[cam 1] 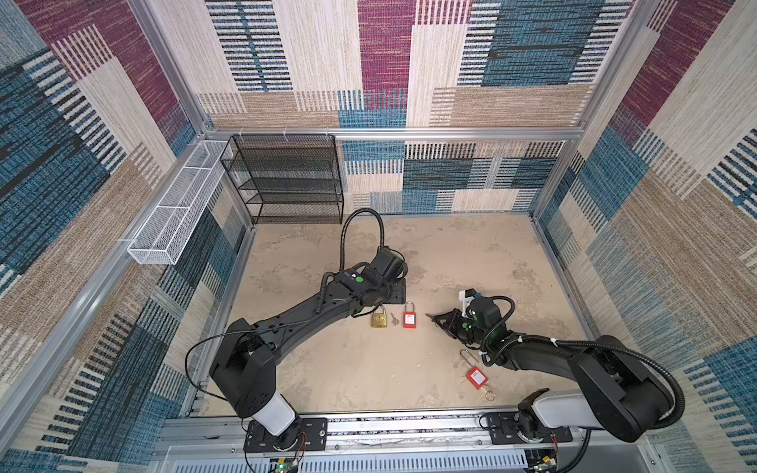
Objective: Lock with the key
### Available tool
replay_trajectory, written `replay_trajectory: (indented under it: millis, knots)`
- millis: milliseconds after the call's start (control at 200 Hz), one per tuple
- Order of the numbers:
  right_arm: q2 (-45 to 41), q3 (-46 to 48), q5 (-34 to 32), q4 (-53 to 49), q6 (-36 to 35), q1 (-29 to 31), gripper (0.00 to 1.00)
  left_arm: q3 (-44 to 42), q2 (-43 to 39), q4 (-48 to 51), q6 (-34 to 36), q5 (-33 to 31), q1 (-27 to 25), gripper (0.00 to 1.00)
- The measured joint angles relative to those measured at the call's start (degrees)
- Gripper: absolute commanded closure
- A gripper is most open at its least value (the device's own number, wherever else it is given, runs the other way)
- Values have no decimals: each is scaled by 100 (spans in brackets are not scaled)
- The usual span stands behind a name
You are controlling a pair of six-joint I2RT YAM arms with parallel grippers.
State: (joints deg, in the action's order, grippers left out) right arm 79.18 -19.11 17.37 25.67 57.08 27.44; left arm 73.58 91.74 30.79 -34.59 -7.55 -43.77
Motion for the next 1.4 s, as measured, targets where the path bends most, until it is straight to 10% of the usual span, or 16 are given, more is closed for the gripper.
replay_trajectory:
  millis: [471, 841, 1272, 1402]
  knots:
    - [796, -87, 109, 807, 422, 142, 93, -57, -76, -9, 0, 2, 0, 32]
    - [863, -164, 20, 850, 435, 254, 67, -120, -101, -50, -37, 13, 0, 33]
    - [98, -525, -728, -334, 4, 348, 58, -278, -313, -96, -87, -122, 0, 33]
    - [-415, -837, -1054, -1117, -308, 352, 39, -310, -339, -96, -87, -114, 0, 33]
